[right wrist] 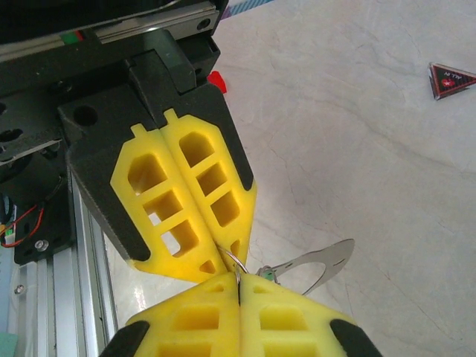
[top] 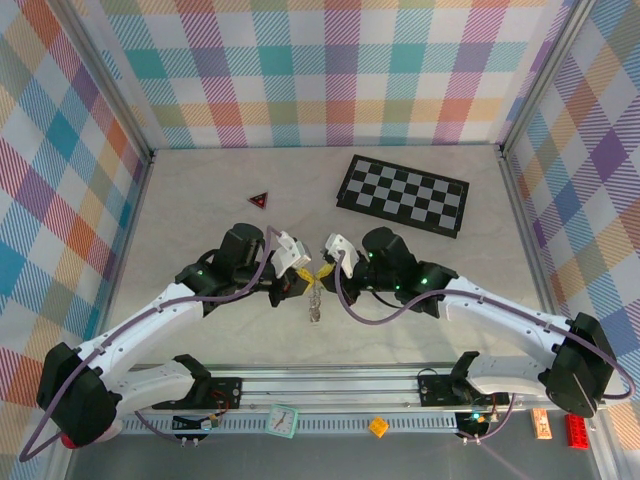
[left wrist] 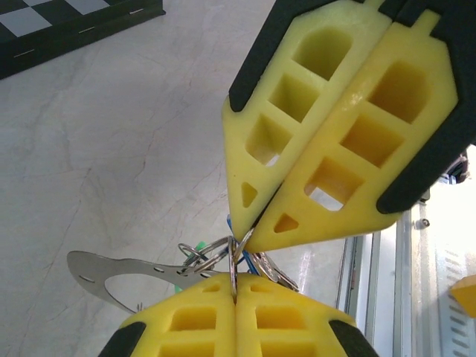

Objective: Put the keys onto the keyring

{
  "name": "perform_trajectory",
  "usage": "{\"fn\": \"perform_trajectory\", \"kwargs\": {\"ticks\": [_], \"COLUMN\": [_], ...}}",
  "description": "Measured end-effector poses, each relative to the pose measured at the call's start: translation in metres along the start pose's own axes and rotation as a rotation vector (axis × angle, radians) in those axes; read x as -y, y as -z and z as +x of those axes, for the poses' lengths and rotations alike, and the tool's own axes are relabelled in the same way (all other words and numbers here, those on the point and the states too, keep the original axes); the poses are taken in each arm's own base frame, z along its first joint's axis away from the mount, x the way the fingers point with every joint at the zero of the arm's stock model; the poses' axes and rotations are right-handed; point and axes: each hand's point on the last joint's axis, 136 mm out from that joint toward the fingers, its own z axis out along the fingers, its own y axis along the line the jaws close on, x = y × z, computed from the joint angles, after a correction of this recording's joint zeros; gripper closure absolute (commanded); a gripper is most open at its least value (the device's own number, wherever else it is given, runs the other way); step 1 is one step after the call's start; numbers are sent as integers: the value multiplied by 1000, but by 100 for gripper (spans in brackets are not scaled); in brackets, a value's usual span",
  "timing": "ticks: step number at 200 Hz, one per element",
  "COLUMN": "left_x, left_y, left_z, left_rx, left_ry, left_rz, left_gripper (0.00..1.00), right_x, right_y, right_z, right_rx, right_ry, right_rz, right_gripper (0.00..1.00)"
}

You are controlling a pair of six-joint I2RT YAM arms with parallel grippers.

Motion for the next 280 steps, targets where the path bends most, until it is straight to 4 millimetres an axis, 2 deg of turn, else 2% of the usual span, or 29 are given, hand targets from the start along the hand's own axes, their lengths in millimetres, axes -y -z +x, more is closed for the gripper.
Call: {"fn": "perform_trajectory", "kwargs": {"ticks": [99, 230, 280], "left_x": [-10, -7, -1], "left_y": [0, 9, 10], "left_z": [-6, -14, -14], "left_rx": [17, 103, 135], "left_ry": [-7, -188, -232], "left_rz": [-65, -182, -164], "left_gripper": [100, 100, 100], "right_x": [16, 13, 12], "right_y": [0, -1, -1], "right_z": [-1, -1, 9], "right_rx": [10, 12, -25], "right_ry": [-109, -255, -264], "right_rz": [101, 78, 74], "right_gripper": [100, 100, 73]}}
